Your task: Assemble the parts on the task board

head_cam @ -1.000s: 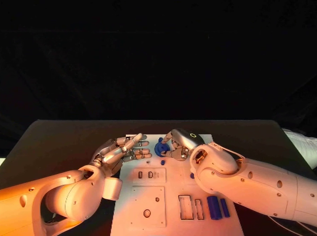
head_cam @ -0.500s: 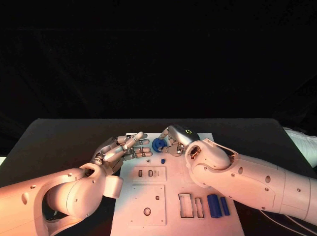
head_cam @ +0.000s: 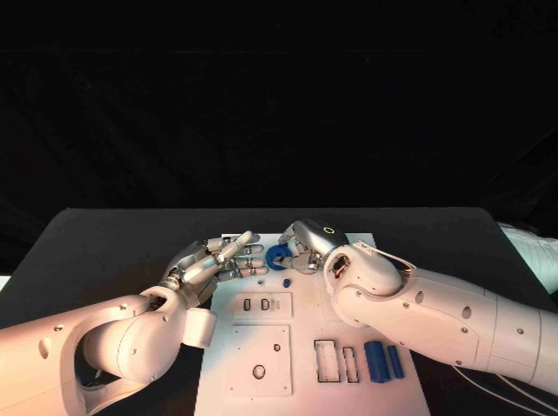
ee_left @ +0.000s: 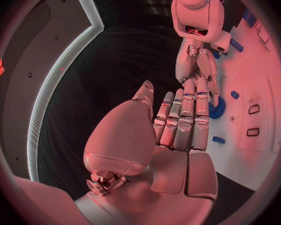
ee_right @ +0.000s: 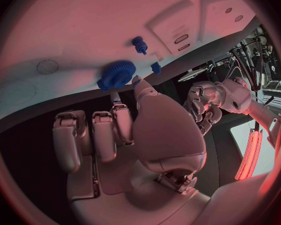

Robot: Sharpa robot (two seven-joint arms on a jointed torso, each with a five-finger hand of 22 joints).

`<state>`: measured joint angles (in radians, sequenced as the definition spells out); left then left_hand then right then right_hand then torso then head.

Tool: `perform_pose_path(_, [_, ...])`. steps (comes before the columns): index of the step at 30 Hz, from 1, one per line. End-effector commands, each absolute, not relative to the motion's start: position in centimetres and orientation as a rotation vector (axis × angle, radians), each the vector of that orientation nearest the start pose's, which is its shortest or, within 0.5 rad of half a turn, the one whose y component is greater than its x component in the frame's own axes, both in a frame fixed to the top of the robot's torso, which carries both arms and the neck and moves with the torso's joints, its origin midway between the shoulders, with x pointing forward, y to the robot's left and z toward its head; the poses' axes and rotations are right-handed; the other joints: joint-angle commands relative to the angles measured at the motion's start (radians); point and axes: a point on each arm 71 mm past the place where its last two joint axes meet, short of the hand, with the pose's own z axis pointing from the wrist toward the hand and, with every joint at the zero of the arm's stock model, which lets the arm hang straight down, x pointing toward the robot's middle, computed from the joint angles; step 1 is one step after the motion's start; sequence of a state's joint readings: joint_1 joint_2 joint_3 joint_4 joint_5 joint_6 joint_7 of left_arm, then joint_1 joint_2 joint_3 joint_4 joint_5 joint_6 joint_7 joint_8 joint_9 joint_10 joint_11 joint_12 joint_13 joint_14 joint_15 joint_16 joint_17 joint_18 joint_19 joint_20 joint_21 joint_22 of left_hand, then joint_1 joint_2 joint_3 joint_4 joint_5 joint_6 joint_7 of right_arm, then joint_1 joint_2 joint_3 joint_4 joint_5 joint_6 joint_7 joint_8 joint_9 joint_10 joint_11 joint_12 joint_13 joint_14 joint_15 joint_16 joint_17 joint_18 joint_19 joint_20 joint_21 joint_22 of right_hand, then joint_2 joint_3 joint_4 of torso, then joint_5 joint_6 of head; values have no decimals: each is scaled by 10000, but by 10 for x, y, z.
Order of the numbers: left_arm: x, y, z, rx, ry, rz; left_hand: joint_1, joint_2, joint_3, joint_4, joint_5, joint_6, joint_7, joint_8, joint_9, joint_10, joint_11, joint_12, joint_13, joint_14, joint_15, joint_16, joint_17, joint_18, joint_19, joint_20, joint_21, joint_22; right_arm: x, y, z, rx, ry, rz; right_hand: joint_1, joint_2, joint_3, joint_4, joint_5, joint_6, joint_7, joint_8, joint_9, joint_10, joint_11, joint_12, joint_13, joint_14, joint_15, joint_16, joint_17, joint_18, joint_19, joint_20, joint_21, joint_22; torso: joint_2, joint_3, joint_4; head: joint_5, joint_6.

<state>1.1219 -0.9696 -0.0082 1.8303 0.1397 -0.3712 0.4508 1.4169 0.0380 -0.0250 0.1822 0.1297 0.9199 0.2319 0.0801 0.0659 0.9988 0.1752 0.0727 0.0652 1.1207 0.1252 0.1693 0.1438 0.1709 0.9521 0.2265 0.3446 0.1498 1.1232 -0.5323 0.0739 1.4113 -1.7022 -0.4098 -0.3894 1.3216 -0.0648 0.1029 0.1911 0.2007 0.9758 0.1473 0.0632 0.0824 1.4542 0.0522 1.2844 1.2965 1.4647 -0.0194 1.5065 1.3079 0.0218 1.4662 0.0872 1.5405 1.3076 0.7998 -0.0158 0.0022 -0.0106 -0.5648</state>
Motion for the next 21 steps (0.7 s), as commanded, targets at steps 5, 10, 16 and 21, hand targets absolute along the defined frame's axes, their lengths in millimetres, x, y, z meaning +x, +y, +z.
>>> perform_pose_path(5, [420,186,-174,-12913,14037,-17266,64,28,-15,-61,17,20,59,-62,-11,-11,71,-54,-13,73,-11,-65,13,109,54,21,39,-16,497,-86,-187,-1315,15837,5563,-579,-258,-440,520,2,-138,47,-1,-58,-8,123,63,668,783,121,9,1263,-54,545,164,31,1974,4,0,5,-23,-9])
perform_pose_path(10, [420,186,-174,-12914,14036,-17264,66,41,-18,-80,17,26,53,-73,-8,-6,67,-55,-12,75,-13,-81,25,110,54,21,34,-23,497,-87,-188,-1272,15868,5560,-673,-214,-529,662,114,-117,46,7,-57,0,125,78,692,785,126,14,1276,-54,546,174,32,1977,5,3,10,-30,-8])
perform_pose_path(16, [420,186,-174,-12915,14033,-17258,66,41,-18,-80,17,26,53,-73,-8,-6,67,-55,-12,75,-13,-81,25,110,54,21,34,-23,497,-92,-185,-1078,15559,5697,-627,-136,-546,709,275,-42,27,29,-43,23,110,122,737,789,118,22,1293,-59,561,174,40,1998,2,7,9,-24,-2])
perform_pose_path(21, [420,187,-174,-12919,14022,-17239,66,41,-18,-80,17,26,53,-73,-8,-6,67,-55,-12,75,-13,-81,25,110,54,21,34,-23,491,-107,-177,-464,14584,6656,-375,-29,-496,621,645,27,7,22,-36,32,85,129,761,785,95,14,1278,-58,561,155,40,1999,-6,15,-14,-10,5])
